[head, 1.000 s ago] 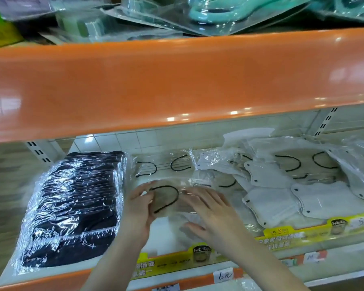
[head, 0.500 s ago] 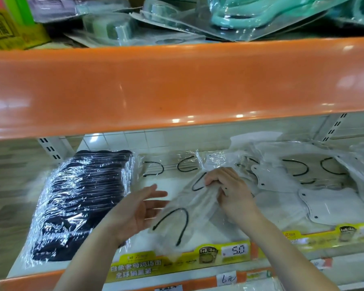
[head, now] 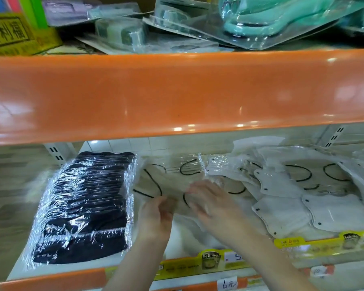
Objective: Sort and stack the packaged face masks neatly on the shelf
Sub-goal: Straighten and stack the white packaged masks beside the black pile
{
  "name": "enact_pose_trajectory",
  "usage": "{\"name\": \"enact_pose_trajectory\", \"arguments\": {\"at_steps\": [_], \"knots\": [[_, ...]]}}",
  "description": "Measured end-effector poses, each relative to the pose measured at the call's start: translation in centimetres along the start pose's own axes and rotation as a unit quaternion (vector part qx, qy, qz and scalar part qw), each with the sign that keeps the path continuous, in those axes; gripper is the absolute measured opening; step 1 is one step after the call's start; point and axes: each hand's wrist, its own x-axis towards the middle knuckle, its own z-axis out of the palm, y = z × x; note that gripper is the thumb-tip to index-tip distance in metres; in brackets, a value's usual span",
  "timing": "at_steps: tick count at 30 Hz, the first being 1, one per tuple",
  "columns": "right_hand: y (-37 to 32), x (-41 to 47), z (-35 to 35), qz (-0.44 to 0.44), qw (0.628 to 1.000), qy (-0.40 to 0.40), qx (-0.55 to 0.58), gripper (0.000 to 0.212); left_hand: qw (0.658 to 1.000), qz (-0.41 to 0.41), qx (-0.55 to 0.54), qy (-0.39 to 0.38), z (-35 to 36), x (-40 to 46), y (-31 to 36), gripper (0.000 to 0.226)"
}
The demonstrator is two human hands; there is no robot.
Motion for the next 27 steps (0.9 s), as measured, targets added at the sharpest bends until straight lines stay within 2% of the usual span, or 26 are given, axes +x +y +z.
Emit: {"name": "enact_pose_trajectory", "arguments": {"at_steps": [1,3,5,7,8,10,12,14,15,17,18,19,20,22,25,27], "knots": [[-0.5,-0.6,0.6,-0.028,0.998,-0.017,-0.056,0.030,1.000,0.012,-0.007,-0.016,0.2,-0.1,-0.1,0.041],[-1.1,-1.3,1.7,-0.024,0.992,-0.039,-0.121,0.038,0.999,0.029,0.021,-0.036,0.7,-0.6,-0.2,0.051],[-0.7,-1.5,2.5,-0.005,0.992,-0.015,-0.126,0.030,0.999,0.015,0.027,-0.044,0.8,-1.0,-0.4,0.044],[0.2,-1.4,2.7,0.020,0.992,-0.004,-0.124,0.030,0.997,-0.037,0.032,-0.066,0.8,-1.7,-0.4,0.032],[0.6,-1.4,2.8,0.031,0.992,-0.005,-0.121,0.034,0.992,-0.067,0.071,-0.081,0.8,-2.3,-0.2,0.027],[1.1,-1.6,2.6,0.034,0.993,-0.018,-0.109,0.041,0.955,-0.072,0.255,-0.132,0.6,-3.8,0.4,0.021],[1.2,-1.7,2.3,0.032,0.994,-0.030,-0.097,0.041,0.890,0.040,0.419,-0.173,0.5,-4.8,0.6,0.025],[1.6,-1.5,1.8,0.042,0.993,-0.032,-0.106,0.037,0.826,0.223,0.488,-0.171,-0.1,-4.9,1.0,0.030],[1.6,-1.3,1.4,0.049,0.991,-0.034,-0.118,0.032,0.772,0.325,0.522,-0.161,-0.4,-4.6,1.3,0.028],[1.3,-0.3,0.5,0.072,0.986,-0.062,-0.134,0.024,0.616,0.476,0.610,-0.149,-1.0,-3.0,1.8,0.028],[1.3,0.3,0.1,0.085,0.986,-0.076,-0.123,0.026,0.537,0.501,0.663,-0.147,-1.0,-2.3,2.1,0.034],[1.6,0.9,0.0,0.096,0.984,-0.088,-0.121,0.028,0.489,0.471,0.721,-0.137,-0.6,-1.9,2.4,0.038],[1.8,1.5,-0.3,0.097,0.984,-0.085,-0.119,0.029,0.459,0.418,0.775,-0.117,-0.1,-1.5,2.9,0.037],[1.7,2.9,-0.9,0.069,0.988,-0.046,-0.133,0.025,0.443,0.358,0.818,-0.075,0.7,-0.3,3.6,0.026],[3.2,4.6,0.1,0.031,0.990,0.003,-0.135,0.018,0.499,0.388,0.774,-0.020,1.5,1.3,4.4,0.022],[3.9,6.2,0.8,0.033,0.993,0.039,-0.103,0.024,0.517,0.409,0.752,-0.010,1.9,2.5,5.0,0.022]]}}
